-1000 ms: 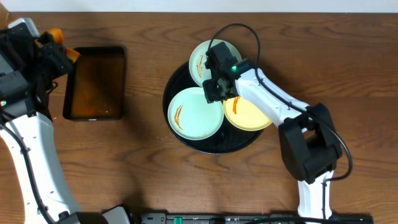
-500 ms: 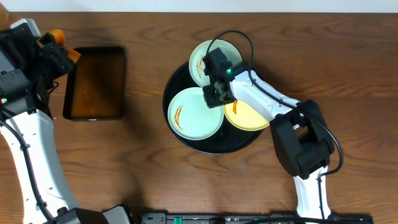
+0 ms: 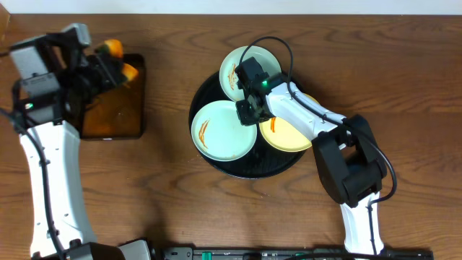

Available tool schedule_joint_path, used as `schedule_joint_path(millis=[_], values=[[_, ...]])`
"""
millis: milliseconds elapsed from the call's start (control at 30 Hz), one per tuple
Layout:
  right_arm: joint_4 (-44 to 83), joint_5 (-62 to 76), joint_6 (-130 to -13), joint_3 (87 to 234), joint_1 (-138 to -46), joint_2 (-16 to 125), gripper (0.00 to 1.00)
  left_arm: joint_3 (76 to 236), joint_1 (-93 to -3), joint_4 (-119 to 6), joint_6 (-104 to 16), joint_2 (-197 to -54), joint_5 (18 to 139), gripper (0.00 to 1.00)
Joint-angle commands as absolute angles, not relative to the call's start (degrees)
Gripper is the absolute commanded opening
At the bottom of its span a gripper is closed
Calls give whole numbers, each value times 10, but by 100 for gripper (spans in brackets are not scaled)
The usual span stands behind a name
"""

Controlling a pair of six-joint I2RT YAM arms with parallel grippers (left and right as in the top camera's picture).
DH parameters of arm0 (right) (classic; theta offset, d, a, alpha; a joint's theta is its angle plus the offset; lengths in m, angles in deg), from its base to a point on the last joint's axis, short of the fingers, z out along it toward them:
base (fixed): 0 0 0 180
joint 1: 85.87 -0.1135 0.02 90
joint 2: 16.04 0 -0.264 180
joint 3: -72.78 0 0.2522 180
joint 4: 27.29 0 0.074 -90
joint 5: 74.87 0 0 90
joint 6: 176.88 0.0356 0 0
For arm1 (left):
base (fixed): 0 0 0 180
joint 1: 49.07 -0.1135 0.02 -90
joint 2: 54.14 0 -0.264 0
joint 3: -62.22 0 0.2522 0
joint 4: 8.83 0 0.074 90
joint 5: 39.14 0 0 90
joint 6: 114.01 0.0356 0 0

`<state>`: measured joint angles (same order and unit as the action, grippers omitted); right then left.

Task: Clean dirty plates on tray and stack at the side
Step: 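Reach the right gripper to the front pale green plate rim and grasp it, then move the held sponge with the left gripper over the front green plate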

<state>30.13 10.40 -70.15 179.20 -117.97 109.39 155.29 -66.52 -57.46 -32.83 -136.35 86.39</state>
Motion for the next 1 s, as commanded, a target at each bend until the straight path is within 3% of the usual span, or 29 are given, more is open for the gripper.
schedule_joint_path(millis=[0,300,633,967], values=[[317,97,-702,1802,-1183,1100,22,1559,-626,-597,-329,-1385,877,7],[450,83,-657,1888,-1183,1100,37,1559,-608,-599,-330,-1410,877,7],[441,125,-590,1868,-1183,1108,42,1559,-608,-620,-329,-1410,877,7],[393,146,-636,1842,-1182,1110,41,1558,-608,-623,-329,-1410,877,8]])
